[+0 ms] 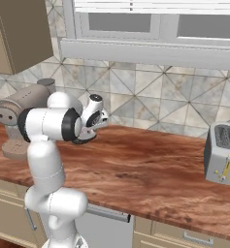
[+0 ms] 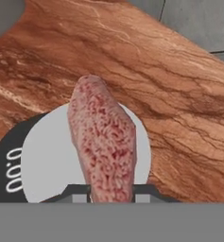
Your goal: Take the steak from the fridge and place it on the digital scale on the counter by the fridge. Wait a few seconds for a reading, then move it to the plate on the dining counter.
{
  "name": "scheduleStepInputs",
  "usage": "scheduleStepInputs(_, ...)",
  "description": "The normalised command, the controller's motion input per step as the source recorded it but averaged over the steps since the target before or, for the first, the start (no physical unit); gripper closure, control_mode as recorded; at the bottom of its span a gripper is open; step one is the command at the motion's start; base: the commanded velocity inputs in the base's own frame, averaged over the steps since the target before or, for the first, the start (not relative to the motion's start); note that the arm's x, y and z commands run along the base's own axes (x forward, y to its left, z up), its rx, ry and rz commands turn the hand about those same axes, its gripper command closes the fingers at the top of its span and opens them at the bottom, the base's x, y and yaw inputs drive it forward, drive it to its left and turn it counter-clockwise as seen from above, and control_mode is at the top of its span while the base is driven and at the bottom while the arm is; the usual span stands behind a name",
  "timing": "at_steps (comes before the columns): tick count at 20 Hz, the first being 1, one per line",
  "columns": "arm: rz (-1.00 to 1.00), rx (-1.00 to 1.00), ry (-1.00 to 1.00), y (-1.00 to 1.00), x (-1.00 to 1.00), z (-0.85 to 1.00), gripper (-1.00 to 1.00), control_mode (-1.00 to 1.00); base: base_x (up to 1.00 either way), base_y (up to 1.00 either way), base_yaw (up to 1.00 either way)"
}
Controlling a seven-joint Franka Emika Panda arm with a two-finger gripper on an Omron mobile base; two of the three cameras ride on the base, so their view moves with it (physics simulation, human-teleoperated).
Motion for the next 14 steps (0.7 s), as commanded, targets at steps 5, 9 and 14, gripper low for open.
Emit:
scheduleStepInputs(5,0.00,0.00,0.00,0.00,-0.51,-0.25,-1.00,-1.00,0.00,0.00,0.00)
scheduleStepInputs(9,0.00,0.00,-0.03,0.00,-0.68,-0.07,-1.00,-1.00,0.00,0.00,0.00)
scheduleStepInputs(14,0.00,0.00,-0.04,0.00,-0.44,0.06,-1.00,-1.00,0.00,0.00,0.00)
